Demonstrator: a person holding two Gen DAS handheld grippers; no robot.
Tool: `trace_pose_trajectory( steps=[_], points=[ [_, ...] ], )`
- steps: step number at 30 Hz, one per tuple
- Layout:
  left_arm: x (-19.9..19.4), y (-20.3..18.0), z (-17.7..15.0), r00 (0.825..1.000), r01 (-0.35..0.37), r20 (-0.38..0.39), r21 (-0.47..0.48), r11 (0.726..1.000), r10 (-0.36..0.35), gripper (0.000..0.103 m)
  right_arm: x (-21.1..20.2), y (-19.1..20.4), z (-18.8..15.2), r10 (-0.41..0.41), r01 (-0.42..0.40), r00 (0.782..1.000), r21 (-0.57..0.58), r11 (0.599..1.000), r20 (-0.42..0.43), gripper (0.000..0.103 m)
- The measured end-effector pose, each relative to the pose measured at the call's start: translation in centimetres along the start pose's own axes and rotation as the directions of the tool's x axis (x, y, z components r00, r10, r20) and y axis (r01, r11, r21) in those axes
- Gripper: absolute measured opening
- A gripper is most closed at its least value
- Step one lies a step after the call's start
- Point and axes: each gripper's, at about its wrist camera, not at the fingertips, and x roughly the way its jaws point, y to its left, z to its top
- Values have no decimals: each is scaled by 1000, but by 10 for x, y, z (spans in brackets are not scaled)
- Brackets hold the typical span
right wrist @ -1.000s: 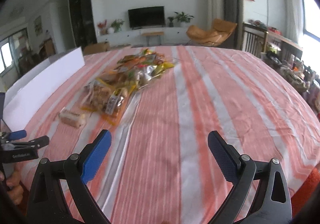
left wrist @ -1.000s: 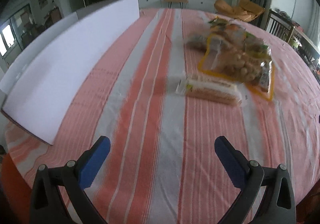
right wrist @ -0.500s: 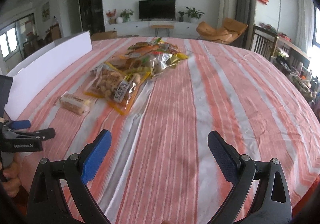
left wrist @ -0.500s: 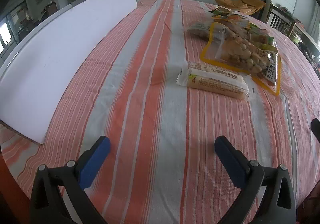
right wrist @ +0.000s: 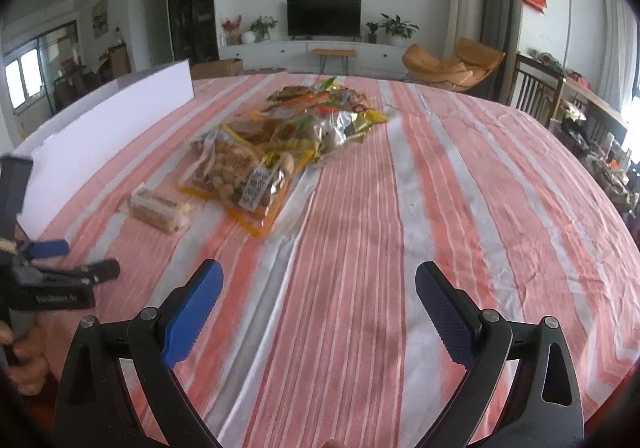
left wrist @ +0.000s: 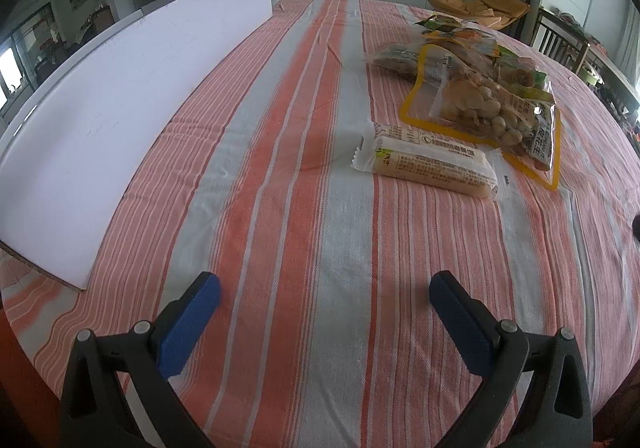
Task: Organize snacks
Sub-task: 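Move both tools toward the snack pile on the table, then grasp the yellow-trimmed peanut bag with the right tool while the left tool grasps the wrapped bar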
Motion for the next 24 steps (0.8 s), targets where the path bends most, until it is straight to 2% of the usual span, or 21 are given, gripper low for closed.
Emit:
trace_pose_trajectory(
  steps=[1,2,4,6,8,10,13,14,17,20,22,24],
  points=[
    [5,-3,3,1000,0,2,1,1000,0,103,0,-1,3,6,-6,1000,0,1000,1,98],
    [25,-1,-11,1000,4,10,3,1000,-4,103,2,-2,11,26,-26,1000,-6,1000,-4,98],
    [35,-2,-13,1000,5,13,5,1000,-5,103,13,1,27,79,-80,996,-39,996,-44,98],
    [45,-5,-11,1000,7,16,9,1000,-7,103,31,8,44,117,-128,986,-92,987,-118,98],
    [61,-10,-8,1000,9,20,11,1000,-9,103,61,25,70,139,-185,962,-191,964,-234,98],
    [69,-14,-1,1000,12,27,15,1000,-12,103,85,45,88,126,-216,948,-302,929,-292,98],
    [95,-22,12,999,19,42,25,1000,-20,103,114,72,108,77,-215,947,-439,872,-311,98],
    [102,-25,17,999,21,44,27,999,-23,103,129,85,116,67,-231,939,-478,847,-336,98],
    [123,-34,33,998,28,53,36,999,-30,103,160,108,123,69,-294,905,-499,815,-420,96],
    [145,-44,50,998,36,55,46,998,-38,103,176,127,119,25,-292,895,-544,787,-445,95],
    [157,-52,63,998,37,55,48,998,-39,103,180,132,115,-17,-258,897,-557,789,-441,95],
    [171,-59,75,998,37,54,47,998,-40,103,181,128,117,-4,-265,884,-508,819,-467,87]
  ],
)
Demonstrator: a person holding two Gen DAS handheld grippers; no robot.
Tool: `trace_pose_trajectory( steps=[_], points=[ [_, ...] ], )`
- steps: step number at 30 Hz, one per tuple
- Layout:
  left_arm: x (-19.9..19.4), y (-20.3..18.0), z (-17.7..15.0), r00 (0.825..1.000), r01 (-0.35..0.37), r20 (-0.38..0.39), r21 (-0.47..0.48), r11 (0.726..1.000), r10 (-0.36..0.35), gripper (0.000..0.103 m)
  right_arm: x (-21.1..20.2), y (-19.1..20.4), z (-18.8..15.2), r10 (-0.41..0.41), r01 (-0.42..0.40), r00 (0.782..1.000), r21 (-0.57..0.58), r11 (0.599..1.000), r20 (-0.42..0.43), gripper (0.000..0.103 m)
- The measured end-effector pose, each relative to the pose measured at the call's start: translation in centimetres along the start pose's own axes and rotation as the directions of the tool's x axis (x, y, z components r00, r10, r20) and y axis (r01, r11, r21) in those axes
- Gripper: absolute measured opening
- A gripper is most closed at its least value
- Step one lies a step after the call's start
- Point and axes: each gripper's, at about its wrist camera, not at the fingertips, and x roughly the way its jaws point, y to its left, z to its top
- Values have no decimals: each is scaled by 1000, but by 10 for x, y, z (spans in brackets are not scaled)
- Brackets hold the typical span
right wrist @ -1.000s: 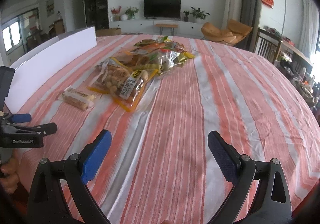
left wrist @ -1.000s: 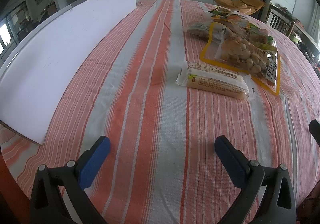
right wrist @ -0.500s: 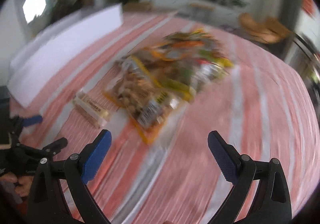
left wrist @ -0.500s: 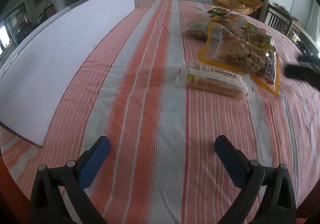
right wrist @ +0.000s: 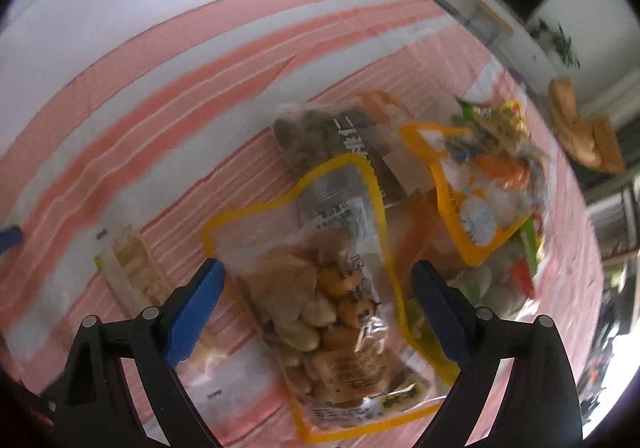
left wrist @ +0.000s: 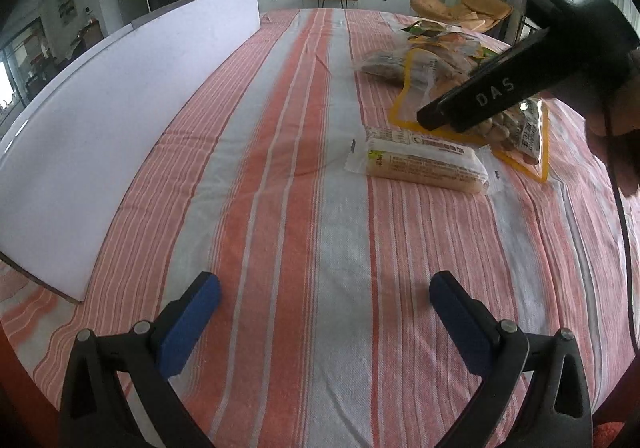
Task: Organize snacks
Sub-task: 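Grasp the yellow-trimmed peanut bag with the right tool while the left tool grasps the wrapped bar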
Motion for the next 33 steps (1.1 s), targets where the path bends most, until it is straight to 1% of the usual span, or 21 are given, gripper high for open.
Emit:
trace_pose_trajectory(
  steps=[2,4,6,8,10,12,14,15,16,18,19,21,22,24,25,26,27,28,29,31,33],
  points=[
    [17,-7,12,1000,1,-2,0,1000,-1,103,1,-5,-5,43,-42,999,47,998,-13,78],
    [33,-15,25,1000,7,-11,8,1000,-7,103,-2,-8,-14,32,-31,999,68,997,-24,74],
    [49,-21,37,999,21,-32,25,999,-20,103,-7,-16,-30,50,-44,998,125,991,-40,74],
    [63,-28,49,998,38,-60,46,998,-35,103,-11,-33,-54,108,-96,993,228,969,-41,74],
    [77,-38,68,995,56,-83,113,992,-47,103,-13,-50,-85,176,-155,984,338,928,-33,80],
    [84,-54,92,997,75,-45,252,965,-65,103,-21,-66,-117,224,-206,975,422,883,7,81],
    [89,-74,126,997,68,-1,415,907,-74,103,-29,-78,-145,234,-222,972,474,852,34,82],
    [94,-85,138,996,80,0,491,868,-91,103,-32,-82,-157,229,-222,972,490,843,46,82],
    [103,-101,156,992,104,-8,578,809,-122,103,-34,-85,-166,225,-222,973,501,836,55,82],
    [126,-127,179,986,146,-45,695,704,-160,103,-38,-90,-186,223,-227,972,536,813,73,82],
    [141,-141,189,982,170,-72,745,645,-175,103,-38,-91,-191,228,-234,970,545,805,80,82],
    [169,-161,200,972,220,-133,805,552,-194,103,-38,-95,-198,227,-246,968,556,794,104,82],
    [185,-171,205,969,237,-162,827,510,-186,102,-40,-95,-203,229,-248,968,562,789,107,82],
    [211,-186,207,970,241,-195,862,446,-148,97,-46,-95,-211,238,-262,964,569,780,119,82],
    [215,-187,212,963,261,-198,856,447,-183,88,-50,-94,-214,241,-267,963,567,779,122,82],
    [222,-191,216,954,295,-236,842,451,-183,81,-55,-93,-218,240,-265,963,563,783,121,82],
    [230,-193,223,939,344,-282,813,469,-198,65,-63,-91,-231,238,-263,964,559,786,118,82],
    [237,-197,228,937,349,-289,799,490,-196,53,-67,-91,-234,228,-247,968,552,796,105,82],
    [240,-199,226,944,328,-270,804,495,-188,49,-71,-88,-239,216,-229,972,550,803,89,82],
    [251,-208,228,951,308,-254,808,503,-175,35,-79,-77,-240,179,-178,982,548,817,51,82],
    [260,-215,223,949,315,-264,806,501,-172,34,-82,-68,-236,172,-166,984,526,834,39,82]
  ],
)
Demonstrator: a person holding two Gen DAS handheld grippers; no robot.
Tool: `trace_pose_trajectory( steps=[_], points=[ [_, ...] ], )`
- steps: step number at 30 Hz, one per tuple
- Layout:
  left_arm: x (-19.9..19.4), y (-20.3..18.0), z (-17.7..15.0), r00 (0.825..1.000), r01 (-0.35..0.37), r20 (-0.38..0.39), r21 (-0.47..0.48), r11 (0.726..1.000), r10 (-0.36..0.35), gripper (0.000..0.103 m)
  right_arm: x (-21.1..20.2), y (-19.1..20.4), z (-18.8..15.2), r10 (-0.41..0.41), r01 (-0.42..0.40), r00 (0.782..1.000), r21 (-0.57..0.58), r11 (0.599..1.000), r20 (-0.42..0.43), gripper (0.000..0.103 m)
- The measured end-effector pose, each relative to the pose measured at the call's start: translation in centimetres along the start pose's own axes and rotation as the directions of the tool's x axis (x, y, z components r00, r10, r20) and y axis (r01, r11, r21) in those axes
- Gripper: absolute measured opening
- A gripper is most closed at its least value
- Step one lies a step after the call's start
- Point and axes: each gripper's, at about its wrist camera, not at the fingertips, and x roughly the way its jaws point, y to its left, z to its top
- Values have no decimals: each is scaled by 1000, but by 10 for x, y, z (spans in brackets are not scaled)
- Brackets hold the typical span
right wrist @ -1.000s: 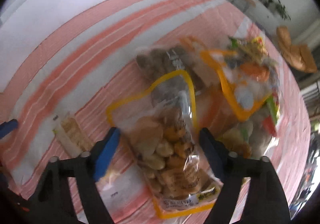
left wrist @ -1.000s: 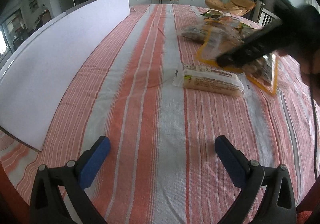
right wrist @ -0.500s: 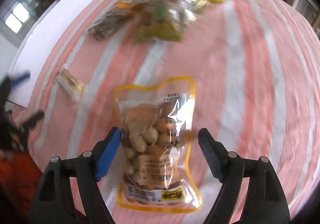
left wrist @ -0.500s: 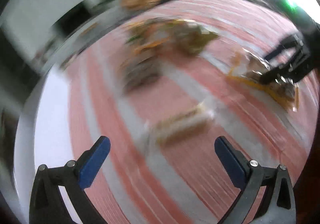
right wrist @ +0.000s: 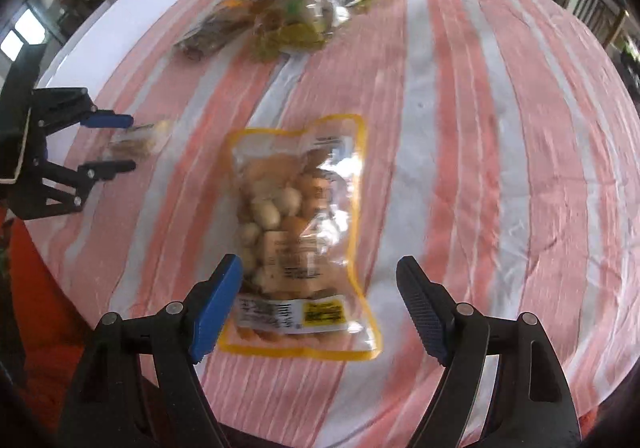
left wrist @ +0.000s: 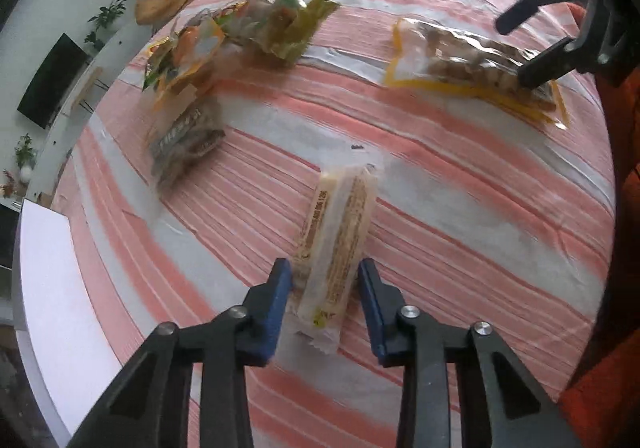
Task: Organize snacks
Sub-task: 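Grasp the yellow-trimmed peanut bag with the right tool while the left tool grasps the wrapped bar, then carry both snacks over the cardboard box and open both tools to drop them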
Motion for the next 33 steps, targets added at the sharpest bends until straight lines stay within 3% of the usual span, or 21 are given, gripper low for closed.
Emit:
trace_pose_trajectory(
  steps=[2,3,4,6,7,8,9,12,14,16,18,21,23,24,26,28,29,30,31,32,33],
  points=[
    [16,2,16,1000,-14,-13,-15,1000,13,34,6,16,3,-16,15,1000,-44,999,-12,84],
    [25,6,24,999,-33,-22,-29,999,33,39,11,23,5,-45,43,999,-68,997,-23,84],
    [34,12,33,998,-63,-20,-48,997,62,52,16,27,6,-75,72,997,-85,994,-28,84],
    [48,19,41,995,-102,-16,-80,992,101,67,30,33,10,-141,135,989,-119,984,-48,85],
    [54,22,46,995,-95,-11,-99,991,94,63,32,34,13,-122,118,992,-114,986,-36,82],
    [60,28,48,998,-55,-4,-136,989,55,53,32,32,14,-102,96,994,-115,989,-47,69],
    [69,34,55,1000,-22,2,-177,984,23,35,28,31,14,-99,95,994,-117,989,-35,60],
    [90,47,67,997,-49,39,-240,970,60,34,21,14,13,-63,59,997,-68,996,-50,56],
    [94,65,65,995,-1,96,-365,931,39,34,11,-4,9,20,-19,999,14,1000,-35,56],
    [92,95,67,981,123,194,-521,845,-22,34,-2,-18,7,167,-167,986,115,979,12,56],
    [76,127,61,955,205,296,-602,771,-23,34,-13,-21,13,250,-256,967,165,953,54,56],
    [38,175,45,909,269,412,-695,667,63,35,-26,-2,44,375,-386,922,167,907,97,57],
    [9,211,18,893,252,422,-756,605,155,35,-35,30,78,447,-461,886,127,878,125,57],
    [1,231,10,892,219,400,-790,572,212,35,-39,49,91,469,-483,873,106,869,133,57],
    [-14,262,-15,897,99,289,-868,486,335,35,-52,110,138,543,-551,827,16,835,148,57],
    [-15,290,-39,894,-13,159,-926,378,420,36,-63,170,174,599,-597,785,-67,799,156,58],
    [-11,304,-49,886,-76,79,-948,310,457,38,-68,195,186,616,-608,772,-102,788,155,60],
    [-5,315,-59,878,-134,-3,-962,240,479,52,-71,225,195,631,-616,761,-136,776,151,64],
    [2,324,-68,872,-173,-66,-968,180,485,74,-71,253,209,646,-626,749,-162,763,146,73],
    [4,328,-81,867,-191,-96,-971,147,489,81,-70,281,221,656,-633,741,-178,753,140,86],
    [12,334,-82,860,-206,-123,-972,116,496,84,-69,302,229,661,-635,738,-189,749,140,89]
  ],
)
